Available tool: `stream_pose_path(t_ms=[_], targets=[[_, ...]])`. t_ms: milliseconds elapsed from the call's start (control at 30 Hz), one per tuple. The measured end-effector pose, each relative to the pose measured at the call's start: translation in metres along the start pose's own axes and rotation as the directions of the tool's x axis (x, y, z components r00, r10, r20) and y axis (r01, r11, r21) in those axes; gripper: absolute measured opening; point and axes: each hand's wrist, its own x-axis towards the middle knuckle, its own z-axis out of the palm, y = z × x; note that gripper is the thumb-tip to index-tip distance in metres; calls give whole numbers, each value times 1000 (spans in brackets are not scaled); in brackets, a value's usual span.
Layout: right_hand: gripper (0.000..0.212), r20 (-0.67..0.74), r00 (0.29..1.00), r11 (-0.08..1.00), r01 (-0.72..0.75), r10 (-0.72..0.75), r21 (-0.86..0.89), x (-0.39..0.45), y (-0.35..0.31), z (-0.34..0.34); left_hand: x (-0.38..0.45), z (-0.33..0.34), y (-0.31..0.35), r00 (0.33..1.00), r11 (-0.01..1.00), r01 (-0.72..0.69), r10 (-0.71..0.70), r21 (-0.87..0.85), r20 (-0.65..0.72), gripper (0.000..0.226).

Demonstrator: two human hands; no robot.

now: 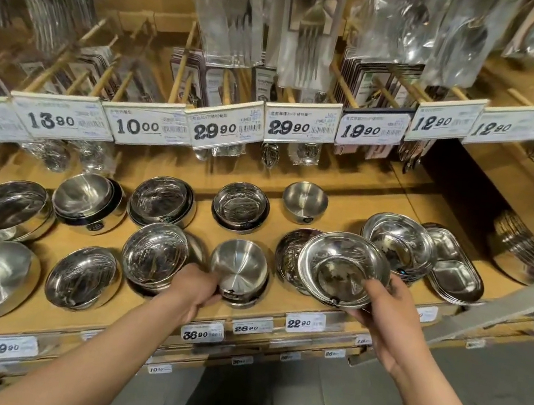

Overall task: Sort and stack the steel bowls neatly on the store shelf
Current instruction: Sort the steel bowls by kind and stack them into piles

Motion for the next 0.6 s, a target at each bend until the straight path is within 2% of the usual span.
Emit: stream_pose_path(t_ms=[167, 233, 300, 367, 400, 467, 500, 533, 600], targets=[[19, 3, 1000, 996, -27, 27, 84, -15, -2, 0, -1, 1, -5, 999, 989, -32, 34, 146, -12, 29], [19, -2, 1000, 995, -23, 24, 100, -23, -3, 2, -7, -4, -3, 997, 947, -74, 71, 312, 21, 39], [20, -23, 1000, 995, -8, 11, 101, -32, -4, 4, -15, -11, -1, 986, 801, -144, 163, 581, 20, 48], [19, -57, 998, 996, 3, 3, 92, -45, -6, 5, -29, -13, 0, 952, 615, -207, 307, 761, 11, 54], [19, -64, 998, 996, 1, 5, 91, -50, -6, 5, -40, -11, 1, 911, 544, -280, 411, 791, 39, 55], [22, -66, 998, 997, -4, 9, 72, -59, -8, 3, -60, -2, 5, 783, 441, -511, 592, 738, 188, 43], [24, -68, 998, 999, -7, 11, 50, -61, -9, 2, -69, 5, 11, 734, 428, -611, 621, 667, 274, 32], [26, -66, 998, 999, -13, 14, 30, -61, -10, 0, -75, 12, 18, 729, 482, -657, 601, 580, 326, 27], [26, -30, 999, 1000, -29, 29, 0, -61, -11, -2, -87, 28, 28, 815, 729, -569, 434, 382, 385, 30]])
